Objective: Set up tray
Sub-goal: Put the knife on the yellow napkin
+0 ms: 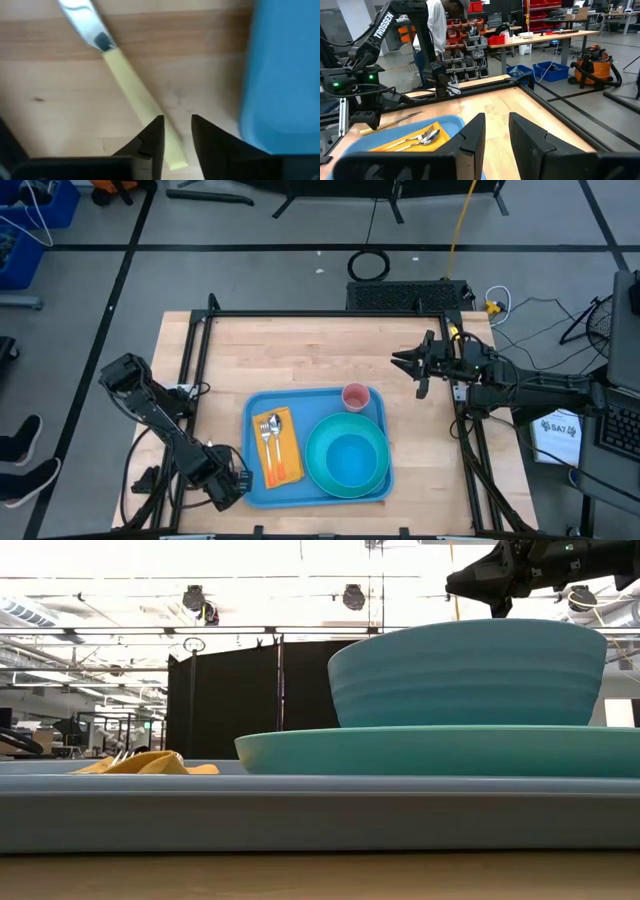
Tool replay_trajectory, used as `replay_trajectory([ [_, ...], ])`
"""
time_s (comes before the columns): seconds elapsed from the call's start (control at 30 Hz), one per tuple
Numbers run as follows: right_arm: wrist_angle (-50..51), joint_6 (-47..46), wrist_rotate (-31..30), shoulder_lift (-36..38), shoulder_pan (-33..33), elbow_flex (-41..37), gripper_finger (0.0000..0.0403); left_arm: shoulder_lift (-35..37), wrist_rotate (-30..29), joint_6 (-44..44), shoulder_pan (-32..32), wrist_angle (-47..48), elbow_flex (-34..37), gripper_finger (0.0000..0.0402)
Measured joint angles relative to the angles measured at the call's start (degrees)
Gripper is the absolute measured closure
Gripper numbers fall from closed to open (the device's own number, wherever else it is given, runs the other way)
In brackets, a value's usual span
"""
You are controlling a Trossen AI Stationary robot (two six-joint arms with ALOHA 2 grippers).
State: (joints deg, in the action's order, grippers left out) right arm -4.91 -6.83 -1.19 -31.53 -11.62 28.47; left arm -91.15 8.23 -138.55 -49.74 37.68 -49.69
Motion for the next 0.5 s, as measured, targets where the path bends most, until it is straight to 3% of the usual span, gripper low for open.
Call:
replay_trajectory([
  [0.27,0.00,0.22,0.00,0.01,0.00,0.00,0.0325,0.00,7.49,-2.61,-0.83,2.20,-0.02,0.0262],
  [0.5,0.00,0.44,0.00,0.01,0.00,0.00,0.0325,-1.00,4.74,-2.10,0.17,2.78,-0.04,0.0261],
])
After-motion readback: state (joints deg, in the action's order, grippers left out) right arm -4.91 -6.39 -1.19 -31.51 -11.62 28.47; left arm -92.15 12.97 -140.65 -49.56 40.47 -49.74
